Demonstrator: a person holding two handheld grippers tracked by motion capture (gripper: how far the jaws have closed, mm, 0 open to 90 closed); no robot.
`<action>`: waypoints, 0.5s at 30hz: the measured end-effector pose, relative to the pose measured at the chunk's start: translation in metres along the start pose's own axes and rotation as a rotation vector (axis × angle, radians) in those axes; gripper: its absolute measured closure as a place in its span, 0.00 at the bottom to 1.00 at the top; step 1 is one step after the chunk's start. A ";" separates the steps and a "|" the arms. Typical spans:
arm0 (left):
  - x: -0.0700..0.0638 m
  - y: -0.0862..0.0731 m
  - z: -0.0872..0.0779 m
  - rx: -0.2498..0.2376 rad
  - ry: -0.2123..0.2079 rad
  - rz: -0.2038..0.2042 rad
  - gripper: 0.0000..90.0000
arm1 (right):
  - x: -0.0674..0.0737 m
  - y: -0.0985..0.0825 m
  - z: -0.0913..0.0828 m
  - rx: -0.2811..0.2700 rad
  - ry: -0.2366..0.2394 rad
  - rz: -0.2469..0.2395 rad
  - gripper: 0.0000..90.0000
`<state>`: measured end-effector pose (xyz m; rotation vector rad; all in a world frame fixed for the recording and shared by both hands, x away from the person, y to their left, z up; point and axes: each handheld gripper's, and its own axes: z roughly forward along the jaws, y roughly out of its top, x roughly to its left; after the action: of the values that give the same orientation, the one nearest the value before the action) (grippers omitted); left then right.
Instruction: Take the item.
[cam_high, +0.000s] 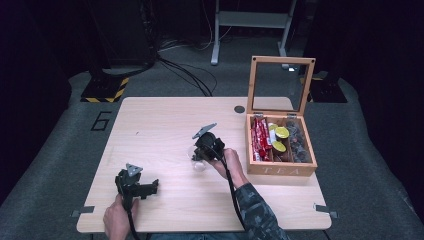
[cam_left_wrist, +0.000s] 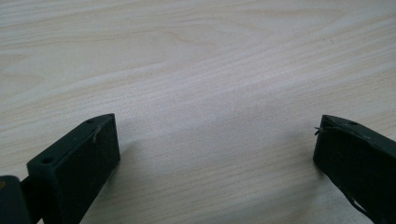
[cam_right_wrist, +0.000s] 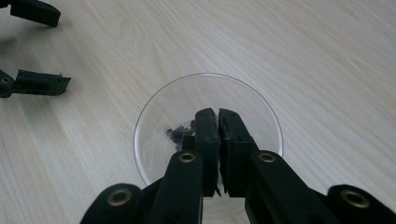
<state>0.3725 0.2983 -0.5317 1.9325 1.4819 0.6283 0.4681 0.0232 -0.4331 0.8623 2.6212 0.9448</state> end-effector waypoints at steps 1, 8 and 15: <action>0.000 0.000 0.000 -0.001 0.000 0.000 0.00 | 0.000 0.000 0.000 0.003 0.003 -0.001 0.96; 0.000 0.000 0.000 0.000 0.000 -0.001 0.00 | 0.002 0.001 -0.003 -0.028 0.012 -0.005 0.70; 0.000 0.000 0.000 0.000 0.000 0.000 0.00 | 0.003 0.000 -0.016 -0.060 0.033 -0.009 0.32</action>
<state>0.3725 0.2983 -0.5317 1.9323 1.4820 0.6282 0.4592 0.0171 -0.4206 0.8263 2.6081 1.0382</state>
